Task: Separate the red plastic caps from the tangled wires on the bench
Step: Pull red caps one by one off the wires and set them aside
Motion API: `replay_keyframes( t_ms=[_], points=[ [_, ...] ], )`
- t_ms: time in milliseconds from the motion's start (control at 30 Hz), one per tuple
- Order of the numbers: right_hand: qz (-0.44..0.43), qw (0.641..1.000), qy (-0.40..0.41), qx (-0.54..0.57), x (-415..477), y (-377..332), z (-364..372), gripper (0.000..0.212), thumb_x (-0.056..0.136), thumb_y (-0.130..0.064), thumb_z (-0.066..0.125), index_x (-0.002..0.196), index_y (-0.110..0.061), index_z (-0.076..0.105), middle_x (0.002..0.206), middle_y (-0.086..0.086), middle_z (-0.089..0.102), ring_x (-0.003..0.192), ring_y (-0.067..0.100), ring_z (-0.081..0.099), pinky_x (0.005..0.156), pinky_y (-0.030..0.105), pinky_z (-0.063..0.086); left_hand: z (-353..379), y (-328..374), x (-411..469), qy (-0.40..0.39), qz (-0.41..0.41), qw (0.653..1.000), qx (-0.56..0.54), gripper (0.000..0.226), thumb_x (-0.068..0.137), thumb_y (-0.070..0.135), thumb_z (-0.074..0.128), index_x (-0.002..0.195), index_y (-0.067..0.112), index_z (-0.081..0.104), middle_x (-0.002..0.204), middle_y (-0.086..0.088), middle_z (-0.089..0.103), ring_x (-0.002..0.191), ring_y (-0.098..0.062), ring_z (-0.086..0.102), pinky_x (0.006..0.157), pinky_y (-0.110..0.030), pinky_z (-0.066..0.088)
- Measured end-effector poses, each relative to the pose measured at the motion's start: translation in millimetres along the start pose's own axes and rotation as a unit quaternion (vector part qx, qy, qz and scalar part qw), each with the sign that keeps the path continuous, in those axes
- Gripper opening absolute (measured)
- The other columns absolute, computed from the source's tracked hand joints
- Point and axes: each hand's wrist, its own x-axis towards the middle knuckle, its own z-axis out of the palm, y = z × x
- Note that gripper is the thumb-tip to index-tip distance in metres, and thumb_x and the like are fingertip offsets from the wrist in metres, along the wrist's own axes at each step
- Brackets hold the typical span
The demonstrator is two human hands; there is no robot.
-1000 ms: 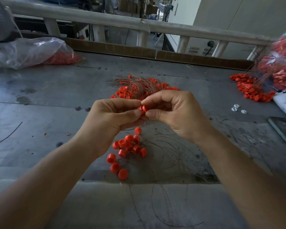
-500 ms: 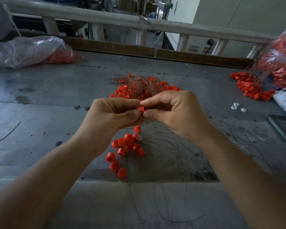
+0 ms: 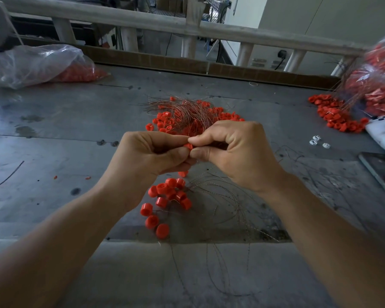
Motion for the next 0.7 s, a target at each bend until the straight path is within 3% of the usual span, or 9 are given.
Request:
replay_keyframes(
  t_ms=[200,300,533,633,700],
  points=[
    [-0.003,1.0,0.01,0.021,-0.3,2.3,1.8,0.02,0.067,-0.008,0.075,0.085,-0.001,0.071,0.077,-0.009,0.061,0.069,-0.005,0.059,0.068,0.01,0.05,-2.9,1.6,0.2,-0.03,-0.021,0.999,-0.028,0.024,0.057,0.016,0.064,0.076,0.021,0.076,0.075,-0.006,0.073,0.071,-0.017,0.071,0.062,-0.019,0.054],
    [0.013,0.999,-0.002,0.052,0.6,2.4,0.0,0.022,0.067,-0.009,0.075,0.088,-0.007,0.07,0.076,-0.012,0.061,0.069,0.001,0.062,0.069,0.013,0.051,-3.7,3.1,0.5,-0.045,-0.024,0.998,-0.039,0.026,0.055,0.019,0.065,0.079,0.019,0.076,0.076,-0.007,0.073,0.072,-0.018,0.071,0.061,-0.02,0.055],
    [0.055,0.987,-0.058,0.142,2.9,-2.3,-5.5,0.017,0.062,-0.022,0.071,0.078,-0.025,0.064,0.076,-0.012,0.064,0.073,0.004,0.066,0.067,0.016,0.052,-6.2,4.5,1.1,-0.066,-0.044,0.996,-0.051,0.049,0.056,0.015,0.065,0.105,0.014,0.06,0.076,-0.013,0.071,0.067,-0.022,0.07,0.058,-0.02,0.054],
    [0.063,0.984,-0.081,0.146,3.3,-2.2,-6.9,0.026,0.062,-0.023,0.07,0.086,-0.027,0.063,0.072,-0.014,0.062,0.071,0.002,0.064,0.066,0.014,0.051,-6.4,4.8,0.1,-0.078,-0.042,0.995,-0.054,0.054,0.053,0.018,0.068,0.107,0.016,0.059,0.077,-0.013,0.071,0.068,-0.023,0.07,0.059,-0.023,0.055],
    [0.073,0.98,-0.11,0.146,3.3,-1.9,-8.6,0.036,0.062,-0.025,0.068,0.098,-0.029,0.06,0.072,-0.011,0.062,0.07,0.009,0.064,0.068,0.017,0.053,-6.6,5.3,-1.0,-0.093,-0.04,0.993,-0.053,0.054,0.053,0.02,0.069,0.106,0.018,0.06,0.076,-0.014,0.071,0.068,-0.023,0.07,0.059,-0.024,0.056]
  ],
)
